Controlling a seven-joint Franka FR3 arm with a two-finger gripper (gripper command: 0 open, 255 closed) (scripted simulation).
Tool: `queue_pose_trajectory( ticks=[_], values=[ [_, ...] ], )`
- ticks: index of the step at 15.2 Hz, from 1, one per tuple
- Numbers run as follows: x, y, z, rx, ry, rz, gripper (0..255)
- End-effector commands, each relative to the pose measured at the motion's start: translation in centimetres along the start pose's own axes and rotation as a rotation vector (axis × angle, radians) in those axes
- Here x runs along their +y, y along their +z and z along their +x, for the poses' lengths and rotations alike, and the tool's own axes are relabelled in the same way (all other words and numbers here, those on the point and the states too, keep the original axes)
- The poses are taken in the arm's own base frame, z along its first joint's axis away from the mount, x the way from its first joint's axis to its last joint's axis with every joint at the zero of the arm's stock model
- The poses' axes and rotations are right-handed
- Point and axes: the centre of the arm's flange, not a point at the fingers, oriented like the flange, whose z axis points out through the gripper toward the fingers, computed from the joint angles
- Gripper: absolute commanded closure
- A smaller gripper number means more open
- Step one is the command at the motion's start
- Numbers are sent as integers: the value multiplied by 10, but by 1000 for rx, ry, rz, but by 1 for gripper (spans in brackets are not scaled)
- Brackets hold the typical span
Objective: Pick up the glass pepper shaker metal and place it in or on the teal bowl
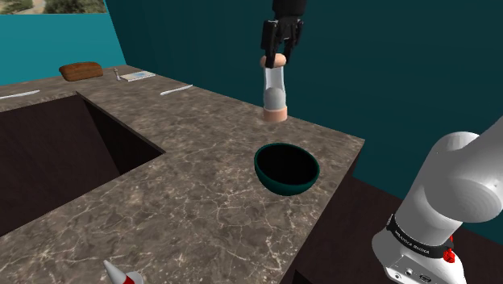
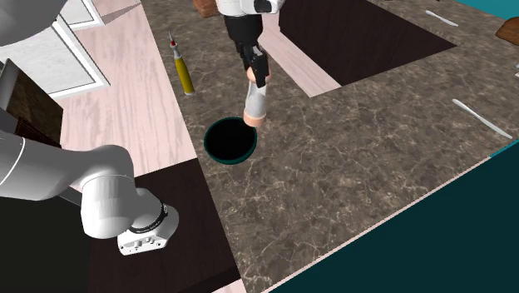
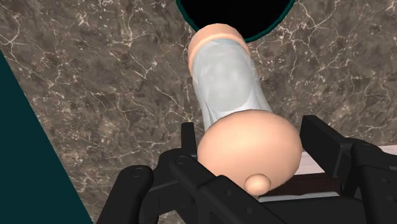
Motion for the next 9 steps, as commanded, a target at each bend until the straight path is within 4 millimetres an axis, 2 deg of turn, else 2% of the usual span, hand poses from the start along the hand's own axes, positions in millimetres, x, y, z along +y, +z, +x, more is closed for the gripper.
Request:
queue_pose_trajectory(
  ticks=[1,7,9],
  values=[
    [-11,-12,-20,0,1,0,255],
    [-49,-53,-83,0,1,0,255],
    [-49,-43,-85,0,1,0,255]
  ],
)
